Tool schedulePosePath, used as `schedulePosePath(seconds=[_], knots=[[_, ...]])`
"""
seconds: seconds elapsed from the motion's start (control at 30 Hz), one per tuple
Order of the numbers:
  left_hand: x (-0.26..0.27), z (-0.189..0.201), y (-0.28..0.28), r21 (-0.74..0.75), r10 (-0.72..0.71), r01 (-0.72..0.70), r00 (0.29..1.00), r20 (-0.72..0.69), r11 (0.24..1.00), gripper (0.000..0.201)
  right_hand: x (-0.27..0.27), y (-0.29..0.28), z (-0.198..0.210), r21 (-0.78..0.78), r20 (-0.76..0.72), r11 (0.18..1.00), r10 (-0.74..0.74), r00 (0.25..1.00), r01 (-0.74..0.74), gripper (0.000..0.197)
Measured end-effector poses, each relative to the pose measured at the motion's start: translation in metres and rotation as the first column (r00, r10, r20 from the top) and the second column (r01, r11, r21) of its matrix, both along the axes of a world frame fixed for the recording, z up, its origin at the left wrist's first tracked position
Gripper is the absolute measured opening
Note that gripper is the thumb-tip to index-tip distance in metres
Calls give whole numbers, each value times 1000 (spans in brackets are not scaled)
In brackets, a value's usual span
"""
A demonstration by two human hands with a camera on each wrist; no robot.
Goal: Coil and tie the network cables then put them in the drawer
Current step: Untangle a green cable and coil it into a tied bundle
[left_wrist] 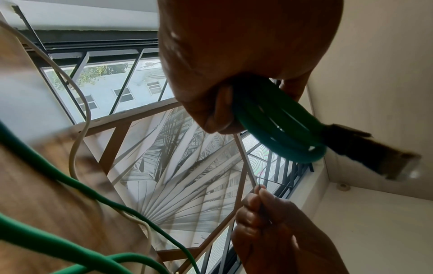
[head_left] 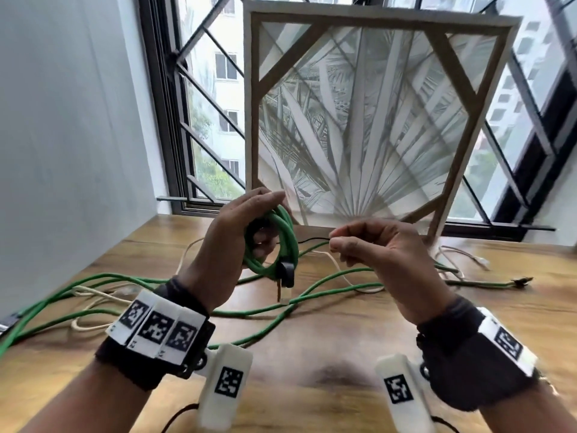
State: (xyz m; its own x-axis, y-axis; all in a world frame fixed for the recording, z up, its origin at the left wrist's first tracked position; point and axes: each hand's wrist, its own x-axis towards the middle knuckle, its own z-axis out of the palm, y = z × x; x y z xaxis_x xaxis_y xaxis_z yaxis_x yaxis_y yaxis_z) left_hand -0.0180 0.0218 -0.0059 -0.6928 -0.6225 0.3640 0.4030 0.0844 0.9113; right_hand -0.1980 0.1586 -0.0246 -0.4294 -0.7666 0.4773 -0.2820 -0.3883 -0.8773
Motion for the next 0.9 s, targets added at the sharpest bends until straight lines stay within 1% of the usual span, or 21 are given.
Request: schedulePosePath(seconds=[0.1, 0.17, 0.2, 0.27, 0.3, 0.33, 0.37, 0.43, 0.5, 0.53, 0.6, 0.67, 0.7, 0.73, 0.77, 0.8, 0.87, 0.9], knots=[[-1, -1, 7, 33, -89, 88, 996, 0, 996, 31, 5, -1, -4, 78, 81, 990, 109, 991, -115, 8], [-1, -2, 7, 52, -149, 147, 988, 39, 988, 45, 10, -2, -7, 120, 139, 970, 192, 971, -209, 10], [-1, -4, 5, 50, -178, 175, 982, 69, 983, 56, 13, -3, -8, 137, 171, 957, 232, 958, -256, 15], [-1, -8, 3, 56, -236, 231, 966, 109, 971, 80, 14, -5, -11, 163, 240, 923, 307, 921, -350, 37], [-1, -11, 1, 65, -271, 265, 956, 114, 962, 86, 15, -5, -11, 170, 279, 907, 331, 901, -386, 44], [0, -12, 0, 71, -319, 313, 941, 110, 947, 86, 16, -5, -10, 170, 317, 897, 342, 885, -408, 50], [1, -13, -1, 69, -375, 370, 922, 97, 926, 79, 16, -5, -10, 168, 354, 891, 345, 869, -422, 53], [5, -13, -3, 21, -481, 481, 873, 83, 876, 57, 16, -3, -8, 160, 416, 883, 344, 842, -441, 55], [9, -13, -2, -31, -518, 523, 849, 99, 852, 58, 18, 0, -6, 167, 430, 877, 347, 834, -451, 49], [9, -13, -1, -52, -504, 512, 856, 110, 858, 54, 19, 1, -4, 179, 426, 877, 341, 838, -447, 47], [7, -10, 4, -101, -448, 460, 886, 120, 882, 35, 24, 2, -1, 201, 402, 879, 328, 855, -432, 49], [4, -10, 4, -132, -393, 403, 914, 98, 906, 16, 27, 1, -2, 202, 399, 878, 330, 856, -433, 60], [2, -12, 5, -134, -367, 374, 927, 71, 918, 11, 27, 0, -3, 204, 395, 877, 332, 856, -434, 65], [0, -13, 5, -128, -347, 351, 936, 48, 928, 9, 26, 0, -3, 200, 389, 881, 330, 860, -429, 64], [0, -15, 3, -113, -329, 330, 944, 35, 937, 7, 26, 0, -3, 194, 384, 885, 328, 863, -423, 60], [-1, -16, 2, -101, -317, 319, 948, 28, 943, 7, 26, 0, -3, 179, 377, 894, 324, 868, -411, 51], [-2, -16, 0, -52, -303, 304, 953, 22, 951, 14, 25, 3, 0, 125, 358, 921, 304, 883, -368, 23], [-2, -14, -1, -12, -289, 289, 957, 17, 957, 18, 25, 4, 0, 89, 354, 934, 295, 888, -346, 15]])
